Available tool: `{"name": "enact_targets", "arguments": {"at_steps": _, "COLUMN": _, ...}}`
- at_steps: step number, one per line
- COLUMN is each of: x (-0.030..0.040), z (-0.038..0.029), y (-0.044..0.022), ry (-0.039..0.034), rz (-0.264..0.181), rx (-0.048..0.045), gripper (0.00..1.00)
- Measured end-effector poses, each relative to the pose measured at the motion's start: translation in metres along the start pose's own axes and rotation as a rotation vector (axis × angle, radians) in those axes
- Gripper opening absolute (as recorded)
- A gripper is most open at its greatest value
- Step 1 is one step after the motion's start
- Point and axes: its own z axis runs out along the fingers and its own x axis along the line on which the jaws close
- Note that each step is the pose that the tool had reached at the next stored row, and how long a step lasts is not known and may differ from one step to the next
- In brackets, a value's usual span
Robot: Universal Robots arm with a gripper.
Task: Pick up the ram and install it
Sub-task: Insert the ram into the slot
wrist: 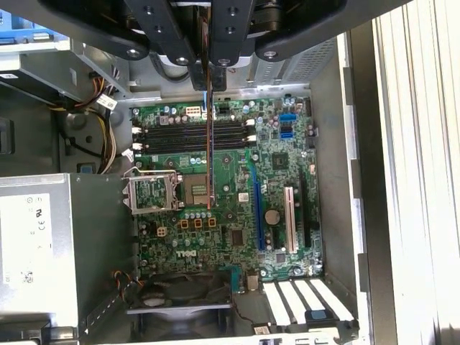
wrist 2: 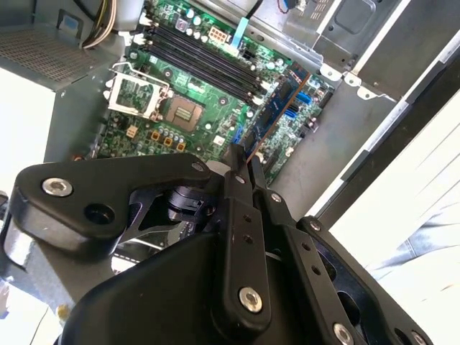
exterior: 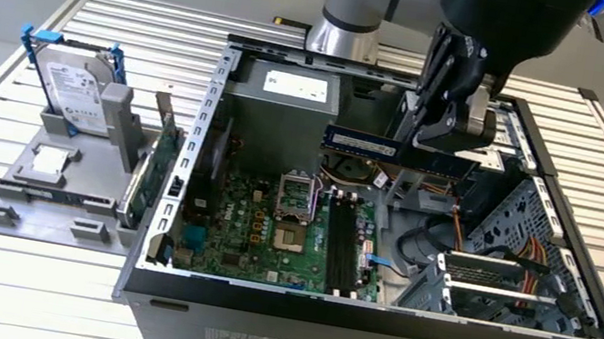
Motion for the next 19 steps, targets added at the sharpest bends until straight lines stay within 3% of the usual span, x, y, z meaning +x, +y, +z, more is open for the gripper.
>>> {"name": "enact_targets", "arguments": {"at_steps": 6, "x": -0.004, "z": 0.0, "y": 0.0004, "ry": 0.0, "rz": 0.0, "rx": 0.0, "gripper": 0.0}}
{"name": "enact_targets", "arguments": {"at_steps": 19, "x": -0.0262, "z": 0.0, "y": 0.0025, "ry": 0.0, "rz": 0.0, "rx": 0.0, "gripper": 0.0}}
